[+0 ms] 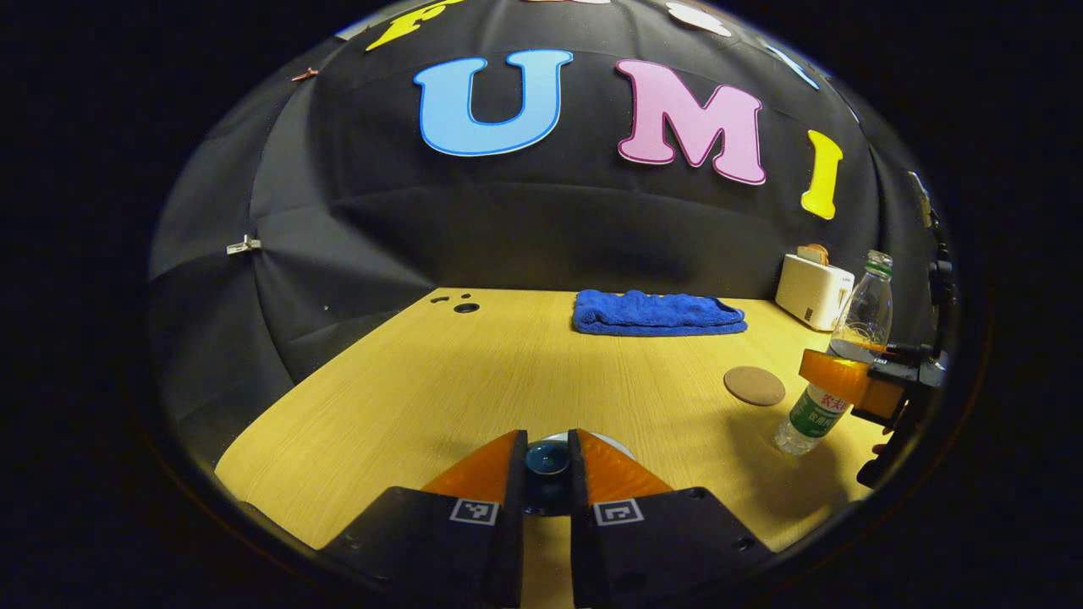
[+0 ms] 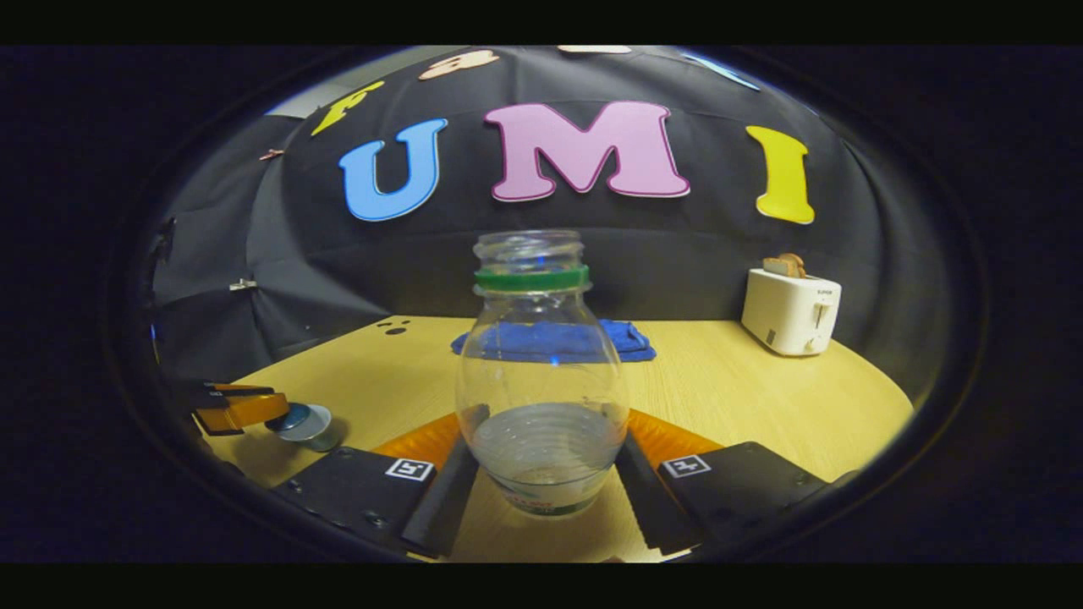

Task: Open the teacup lid with one hand, grasp the water bottle and pour water into the teacup with the other hand; after pouring, place the water bottle on the coaster and then close the teacup lid.

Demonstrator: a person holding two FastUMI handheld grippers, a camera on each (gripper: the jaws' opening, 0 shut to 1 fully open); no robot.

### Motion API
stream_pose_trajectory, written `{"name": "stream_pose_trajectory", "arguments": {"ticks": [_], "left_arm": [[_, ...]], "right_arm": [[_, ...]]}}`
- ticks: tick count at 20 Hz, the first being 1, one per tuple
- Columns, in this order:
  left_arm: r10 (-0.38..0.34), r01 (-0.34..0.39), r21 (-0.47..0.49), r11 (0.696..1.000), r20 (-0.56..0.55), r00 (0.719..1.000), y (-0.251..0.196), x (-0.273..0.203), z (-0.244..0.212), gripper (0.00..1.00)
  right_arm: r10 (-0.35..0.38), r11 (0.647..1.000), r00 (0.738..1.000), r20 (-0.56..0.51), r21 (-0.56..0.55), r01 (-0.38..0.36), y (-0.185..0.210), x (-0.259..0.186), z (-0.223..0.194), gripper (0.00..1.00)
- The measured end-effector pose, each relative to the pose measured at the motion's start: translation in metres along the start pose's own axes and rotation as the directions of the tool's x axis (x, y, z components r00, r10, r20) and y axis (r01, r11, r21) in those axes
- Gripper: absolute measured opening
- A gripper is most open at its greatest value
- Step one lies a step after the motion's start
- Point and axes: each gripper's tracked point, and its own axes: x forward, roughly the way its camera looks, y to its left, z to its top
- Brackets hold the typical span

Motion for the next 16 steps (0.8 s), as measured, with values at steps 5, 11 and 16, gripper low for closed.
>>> {"name": "stream_pose_trajectory", "arguments": {"ticks": [5, 11, 16], "left_arm": [[0.005, -0.005, 0.005, 1.000, 0.007, 1.000, 0.004, -0.005, 0.003, 0.27], [0.028, -0.027, -0.035, 0.999, 0.049, 0.998, 0.017, -0.020, 0.017, 0.27], [0.090, -0.085, -0.077, 0.993, 0.067, 0.994, 0.046, -0.041, 0.022, 0.26]], "right_arm": [[0.026, 0.999, 0.999, -0.027, -0.040, -0.028, 0.008, 0.000, -0.001, 0.76], [-0.004, 0.986, 0.999, -0.054, -0.167, -0.005, 0.003, 0.007, 0.009, 0.74], [-0.022, 0.904, 1.000, -0.007, -0.428, 0.017, 0.008, 0.022, 0.031, 0.73]]}}
